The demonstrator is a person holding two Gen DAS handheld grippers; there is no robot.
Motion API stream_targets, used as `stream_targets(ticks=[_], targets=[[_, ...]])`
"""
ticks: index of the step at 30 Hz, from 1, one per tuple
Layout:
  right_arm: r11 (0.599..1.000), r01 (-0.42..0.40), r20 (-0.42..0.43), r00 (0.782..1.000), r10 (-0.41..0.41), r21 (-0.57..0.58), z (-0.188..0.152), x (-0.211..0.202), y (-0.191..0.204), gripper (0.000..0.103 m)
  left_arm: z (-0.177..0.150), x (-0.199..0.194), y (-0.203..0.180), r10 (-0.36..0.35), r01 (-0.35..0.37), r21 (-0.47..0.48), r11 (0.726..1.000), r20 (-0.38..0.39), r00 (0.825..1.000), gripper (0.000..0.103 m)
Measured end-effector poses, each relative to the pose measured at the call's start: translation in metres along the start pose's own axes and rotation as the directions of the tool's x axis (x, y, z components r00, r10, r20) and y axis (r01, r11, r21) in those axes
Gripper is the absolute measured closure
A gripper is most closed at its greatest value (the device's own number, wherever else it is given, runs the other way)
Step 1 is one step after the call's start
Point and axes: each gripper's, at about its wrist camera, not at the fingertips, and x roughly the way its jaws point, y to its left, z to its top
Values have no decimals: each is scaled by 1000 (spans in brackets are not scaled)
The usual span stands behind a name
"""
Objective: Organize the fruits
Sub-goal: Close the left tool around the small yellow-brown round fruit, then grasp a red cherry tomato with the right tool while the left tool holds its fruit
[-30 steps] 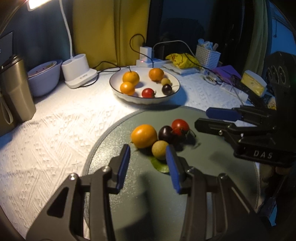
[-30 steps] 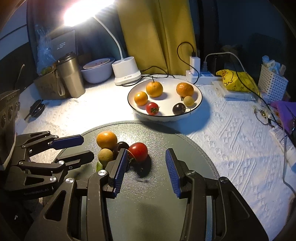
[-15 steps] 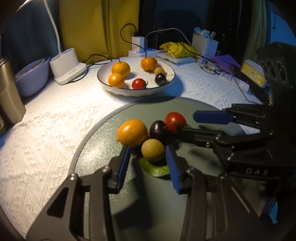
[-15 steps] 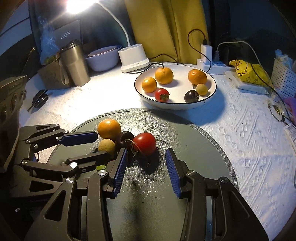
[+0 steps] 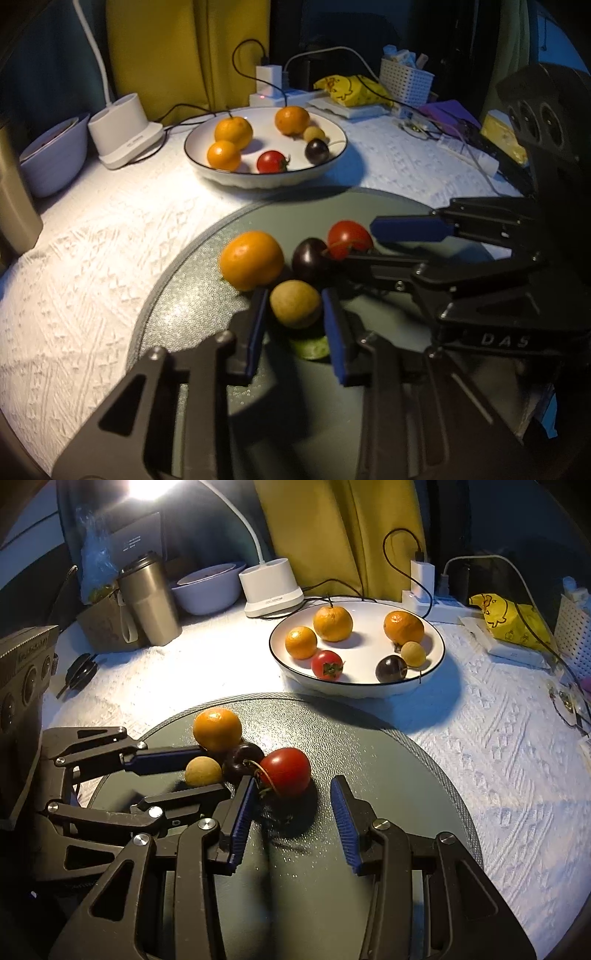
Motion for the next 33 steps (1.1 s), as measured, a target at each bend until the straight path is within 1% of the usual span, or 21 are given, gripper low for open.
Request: stream_targets(ticks=[3,6,7,15,24,32,33], targets=[[1000,-4,-1,1000,4,-10,3,3,2,59,0,-1,2,0,0,-2,1000,4,1000,74],[1000,-14,-1,1000,14,-20,4,4,4,64,-1,-3,2,-2,2,-3,1000,10,1000,74],[1000,-17,-2,1000,17,-23,5,5,5,69,-1,-4,2,-2,2,-3,1000,12,1000,74],[998,-16,-11,1000,16,-65,0,0,15,70,-3,-13,4,-3,3,-4,1000,30,1000,74],[998,1,-21,1000,-2,-69,-13,-17,19,70,-6,-23,-2,-12,12,3,1000,50,999,74],[997,14,-42,999,-17,-80,-27,-23,26,70,-13,-34,-6,-13,13,9,1000,60,998,74],[998,9,-40,999,-12,-66,-27,-25,25,70,-13,-35,-6,-13,12,9,1000,61,998,74]])
